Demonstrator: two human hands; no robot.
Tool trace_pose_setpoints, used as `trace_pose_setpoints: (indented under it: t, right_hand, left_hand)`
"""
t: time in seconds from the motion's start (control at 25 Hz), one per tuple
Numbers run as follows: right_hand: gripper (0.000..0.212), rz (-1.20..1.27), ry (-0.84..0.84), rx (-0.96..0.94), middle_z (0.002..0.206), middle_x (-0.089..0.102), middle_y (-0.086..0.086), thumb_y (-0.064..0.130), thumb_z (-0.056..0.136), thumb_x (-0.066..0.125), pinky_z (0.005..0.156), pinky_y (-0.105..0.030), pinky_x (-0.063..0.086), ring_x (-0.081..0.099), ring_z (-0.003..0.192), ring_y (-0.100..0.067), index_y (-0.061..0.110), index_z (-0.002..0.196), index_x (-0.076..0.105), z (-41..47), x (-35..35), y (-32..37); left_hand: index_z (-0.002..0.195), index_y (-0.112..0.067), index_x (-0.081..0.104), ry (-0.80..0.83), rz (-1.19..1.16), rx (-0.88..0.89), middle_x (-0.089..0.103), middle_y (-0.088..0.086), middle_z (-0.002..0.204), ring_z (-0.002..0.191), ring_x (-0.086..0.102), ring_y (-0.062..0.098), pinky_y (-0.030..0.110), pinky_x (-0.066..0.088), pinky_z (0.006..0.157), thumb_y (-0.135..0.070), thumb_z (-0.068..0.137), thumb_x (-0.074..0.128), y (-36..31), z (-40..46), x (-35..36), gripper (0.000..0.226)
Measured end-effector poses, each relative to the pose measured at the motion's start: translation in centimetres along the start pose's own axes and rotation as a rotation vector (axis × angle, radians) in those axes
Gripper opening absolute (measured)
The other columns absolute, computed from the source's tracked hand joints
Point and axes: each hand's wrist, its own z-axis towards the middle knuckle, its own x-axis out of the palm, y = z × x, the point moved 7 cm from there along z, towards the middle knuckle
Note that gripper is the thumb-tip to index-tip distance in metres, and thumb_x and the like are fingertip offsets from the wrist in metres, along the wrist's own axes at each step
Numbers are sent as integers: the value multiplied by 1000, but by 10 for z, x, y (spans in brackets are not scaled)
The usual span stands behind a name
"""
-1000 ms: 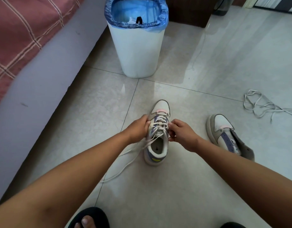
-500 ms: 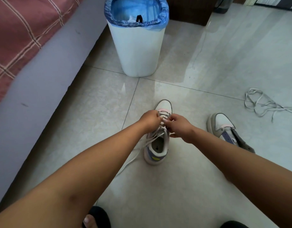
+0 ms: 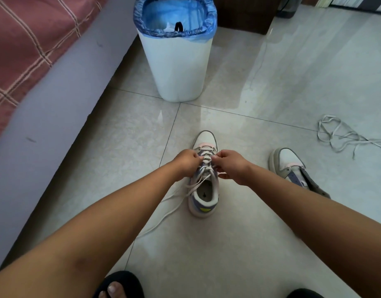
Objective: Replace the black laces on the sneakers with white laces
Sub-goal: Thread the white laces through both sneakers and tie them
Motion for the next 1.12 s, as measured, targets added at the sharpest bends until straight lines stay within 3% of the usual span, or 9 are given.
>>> trace_pose_setpoints:
  t: [0.08,0.16,0.28,0.36,0.52,0.64,0.88,1.0,1.12]
  right_hand:
    - [21,186,-7,40,72,52,-4,18,98,49,58,-24,42,48,62,-13,14,77,47,-2,1,-8]
    - [19,82,-84,-8,77,53,-6,25,97,50,59,-27,45,50,66,-16,13,82,46,-1,-6,-7]
    - [36,-540,-216,-116,83,52,-6,46,94,47,65,-32,42,52,76,-24,12,86,44,-8,-16,13]
    - [39,-825,-144,-155,83,52,-7,46,94,43,66,-29,36,50,79,-25,12,77,47,-14,-4,23]
    - [24,-1001,15,-146,93,51,-12,25,94,41,69,-27,35,48,85,-25,14,74,49,-22,22,26]
    - [26,-1049,105,-119,106,56,-19,13,95,42,60,-28,42,51,88,-28,3,112,58,-21,29,31]
    - [11,-870,161,-153,74,46,-2,7,96,37,52,-20,37,48,69,-21,13,95,47,-16,29,32]
    - [19,-462,132,-132,70,45,-3,6,96,38,53,-27,48,47,60,-17,12,82,48,-17,19,15]
    - [27,-10,65,-145,66,41,-7,7,98,43,67,-39,54,41,59,-15,10,71,44,-28,0,-15]
  left_hand:
    - [77,-13,50,-46,-216,-54,54,7,79,66,50,17,26,43,59,-21,100,44,11,-1,1,25]
    - [87,-12,50,-107,-253,-66,55,7,83,67,51,15,27,46,62,-23,100,44,15,-3,-3,18]
    - [116,-4,44,-286,101,-28,55,15,115,98,57,28,38,48,82,-33,98,41,8,-6,-25,34]
    - [116,-4,49,-321,361,40,56,15,116,104,56,32,35,43,77,-33,98,40,-7,-14,-29,36]
    - [113,-12,58,-15,894,85,60,10,118,104,57,27,31,41,76,-26,94,44,-22,-15,9,27]
    - [125,-16,52,39,1129,24,55,4,127,116,54,24,33,44,91,-18,93,50,-28,-14,13,32]
    - [133,-12,40,235,1079,259,60,12,116,84,51,26,36,42,74,-17,97,42,-21,-10,20,37]
    - [116,-7,45,154,800,340,60,17,106,87,54,31,32,37,70,-19,100,34,-17,-22,12,23]
    - [93,-13,42,-38,412,358,60,14,84,77,57,30,30,36,62,-21,101,36,12,-39,-4,13]
